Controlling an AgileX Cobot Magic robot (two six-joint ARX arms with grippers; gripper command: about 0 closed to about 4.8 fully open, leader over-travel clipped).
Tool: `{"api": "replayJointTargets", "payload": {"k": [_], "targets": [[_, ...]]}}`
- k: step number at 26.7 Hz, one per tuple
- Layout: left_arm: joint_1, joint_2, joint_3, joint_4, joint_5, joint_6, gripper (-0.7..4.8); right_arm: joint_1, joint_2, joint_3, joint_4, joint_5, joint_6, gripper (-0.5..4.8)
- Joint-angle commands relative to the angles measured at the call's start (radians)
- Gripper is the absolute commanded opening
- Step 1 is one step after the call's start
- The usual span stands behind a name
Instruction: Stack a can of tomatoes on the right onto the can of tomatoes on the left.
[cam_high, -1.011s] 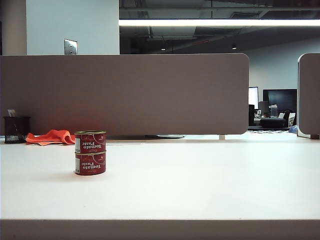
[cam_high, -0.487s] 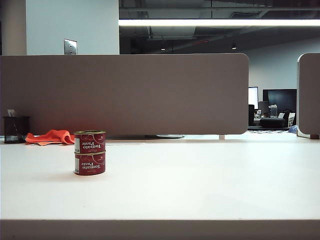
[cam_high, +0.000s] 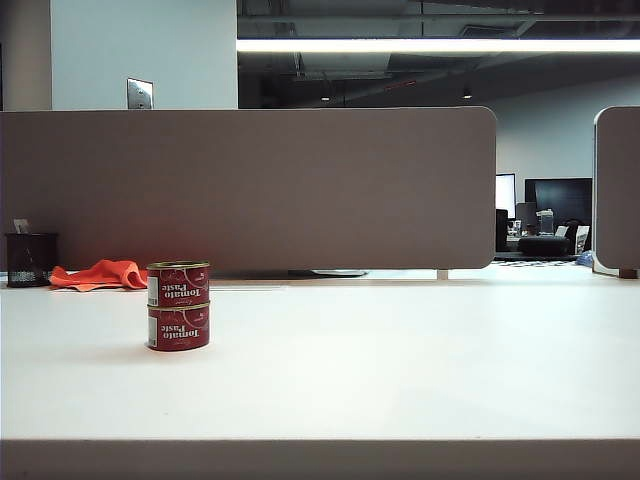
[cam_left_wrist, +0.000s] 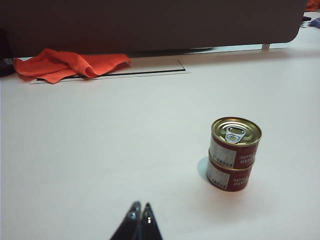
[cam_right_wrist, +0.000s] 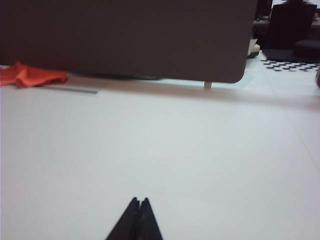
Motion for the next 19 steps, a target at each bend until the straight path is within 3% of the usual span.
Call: {"api": "replayJointTargets", "payload": {"k": [1, 6, 14, 19], "targets": [[0.000, 0.000, 0.003, 0.006, -0.003, 0.005, -0.05, -0.015, -0.003, -0.005, 0.012, -0.002, 0.000, -0.05], [0.000, 0.000, 0.003, 0.006, -0.003, 0.005, -0.05, -0.091, -0.003, -0.005, 0.010, 0.017, 0.000, -0.05], [0.000, 0.000, 0.003, 0.006, -0.003, 0.005, -0.05, -0.368, -0.003, -0.005, 0.028, -0.151, 0.001, -0.05], [0.000, 0.000, 0.003, 0.006, -0.003, 0.005, -0.05, -0.512, -0.003, -0.005, 0.119, -0.266, 0.003, -0.05]]}}
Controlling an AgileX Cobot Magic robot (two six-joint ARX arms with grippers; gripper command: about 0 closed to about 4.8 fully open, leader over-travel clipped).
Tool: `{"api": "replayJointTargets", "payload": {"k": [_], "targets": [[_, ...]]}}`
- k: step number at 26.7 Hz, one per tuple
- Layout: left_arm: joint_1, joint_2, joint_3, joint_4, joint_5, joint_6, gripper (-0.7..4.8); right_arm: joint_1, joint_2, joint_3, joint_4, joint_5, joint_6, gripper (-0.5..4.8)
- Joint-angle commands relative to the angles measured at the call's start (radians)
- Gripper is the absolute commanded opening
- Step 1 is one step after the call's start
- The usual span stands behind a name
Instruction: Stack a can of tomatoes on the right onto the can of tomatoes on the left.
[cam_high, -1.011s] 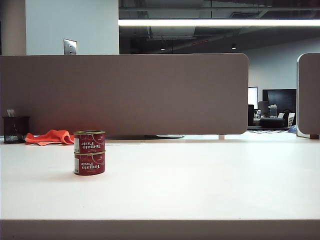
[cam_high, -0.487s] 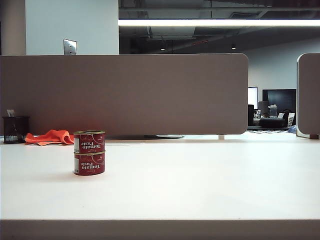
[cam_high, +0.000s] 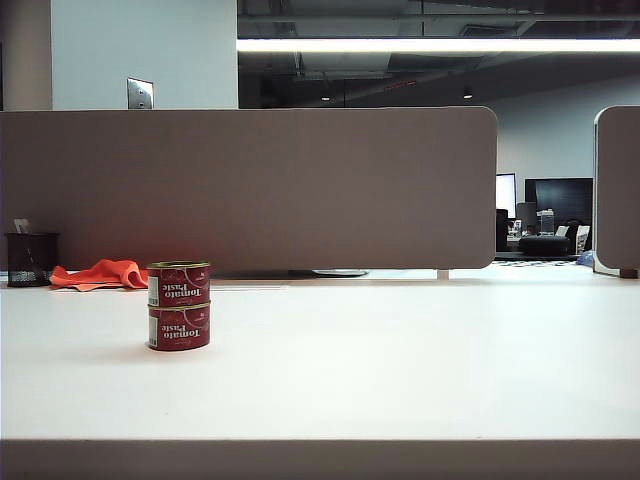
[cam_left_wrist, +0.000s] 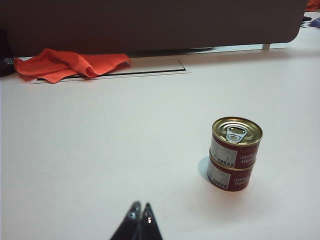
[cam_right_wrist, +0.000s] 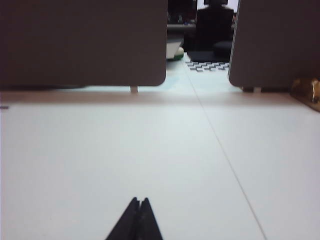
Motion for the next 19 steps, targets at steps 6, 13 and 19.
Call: {"api": "replayJointTargets", "payload": {"k": [6, 13, 19], "targets": [[0.000, 0.000, 0.003, 0.007, -0.003, 0.005, -0.05, -0.174, -0.003, -0.006, 0.144, -0.229, 0.003, -0.05], [0.000, 0.000, 0.003, 0.006, -0.002, 0.005, -0.05, -0.214, -0.003, -0.006, 0.102, -0.258, 0.003, -0.05], [0.000, 0.000, 0.003, 0.007, -0.002, 0.005, -0.05, -0.212, -0.003, -0.006, 0.099, -0.259, 0.003, -0.05]]}}
